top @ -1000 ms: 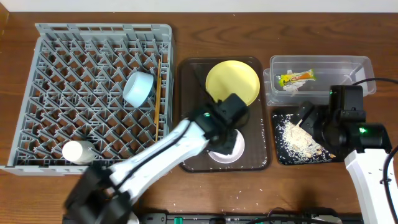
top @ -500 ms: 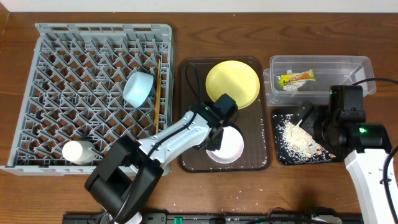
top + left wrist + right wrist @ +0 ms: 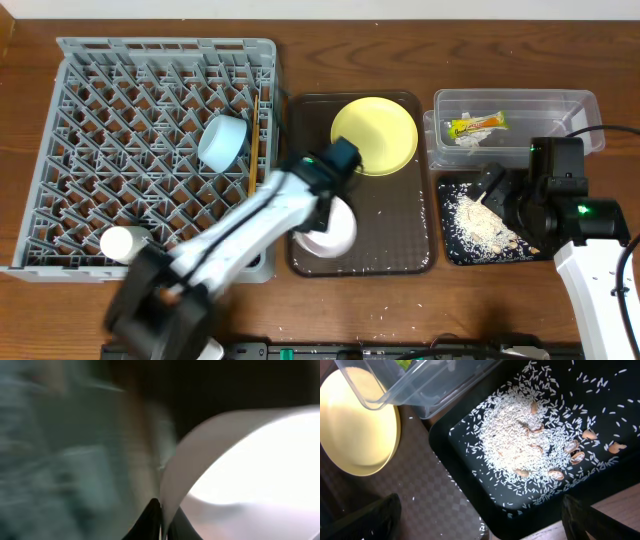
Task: Sort waste into correct bins and load items into the dishwasher
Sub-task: 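Carry the pink bowl into the dish rack and lower it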
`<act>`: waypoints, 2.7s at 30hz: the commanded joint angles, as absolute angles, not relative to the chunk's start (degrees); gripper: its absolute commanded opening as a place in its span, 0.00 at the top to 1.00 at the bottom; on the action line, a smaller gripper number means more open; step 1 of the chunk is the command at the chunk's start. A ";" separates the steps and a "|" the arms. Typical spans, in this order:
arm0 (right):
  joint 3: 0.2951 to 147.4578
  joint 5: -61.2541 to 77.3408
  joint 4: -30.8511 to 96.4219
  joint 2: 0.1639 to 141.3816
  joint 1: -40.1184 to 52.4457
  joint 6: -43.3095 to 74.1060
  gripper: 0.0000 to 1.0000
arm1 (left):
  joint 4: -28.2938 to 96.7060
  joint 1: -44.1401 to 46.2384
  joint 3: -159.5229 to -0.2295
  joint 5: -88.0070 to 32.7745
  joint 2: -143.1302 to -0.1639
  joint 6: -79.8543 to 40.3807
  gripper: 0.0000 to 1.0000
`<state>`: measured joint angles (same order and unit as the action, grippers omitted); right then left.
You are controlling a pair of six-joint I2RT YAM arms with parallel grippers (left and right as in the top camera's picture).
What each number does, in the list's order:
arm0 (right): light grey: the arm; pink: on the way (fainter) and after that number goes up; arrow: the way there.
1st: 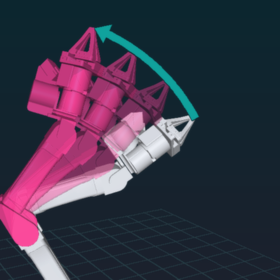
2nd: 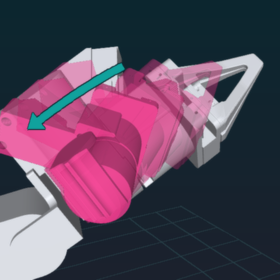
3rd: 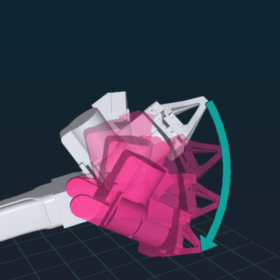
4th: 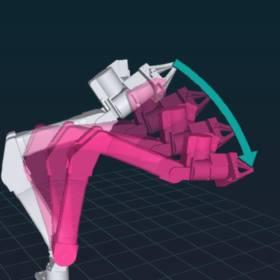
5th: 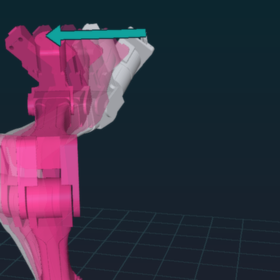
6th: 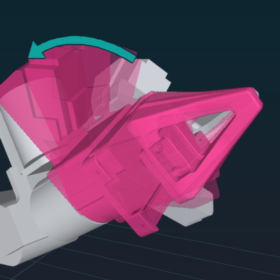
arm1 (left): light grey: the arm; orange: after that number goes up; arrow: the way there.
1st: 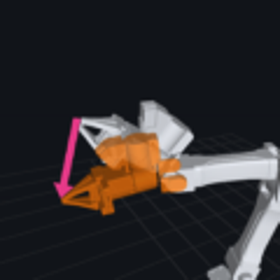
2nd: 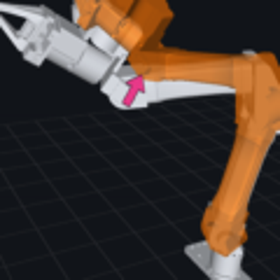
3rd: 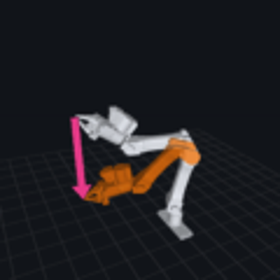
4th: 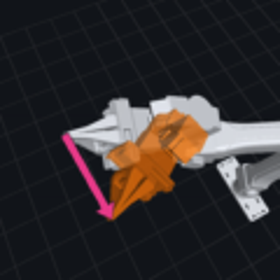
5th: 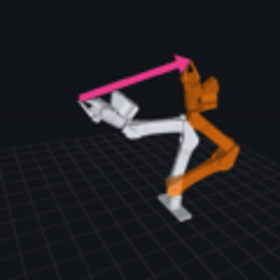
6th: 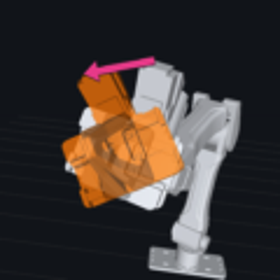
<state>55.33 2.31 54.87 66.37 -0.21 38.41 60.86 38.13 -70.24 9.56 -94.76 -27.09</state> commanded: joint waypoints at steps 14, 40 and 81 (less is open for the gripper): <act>55.44 1.72 54.94 66.37 -0.51 38.92 0.01 | 74.94 21.65 -72.23 66.04 -84.86 -33.93 0.92; 55.44 1.74 54.94 66.37 -0.51 38.92 0.01 | 86.13 23.51 -69.21 62.67 -100.31 -54.30 0.93; 55.44 1.72 54.92 66.37 -0.51 38.92 0.01 | 92.77 23.62 -68.36 66.26 -100.31 -51.96 0.92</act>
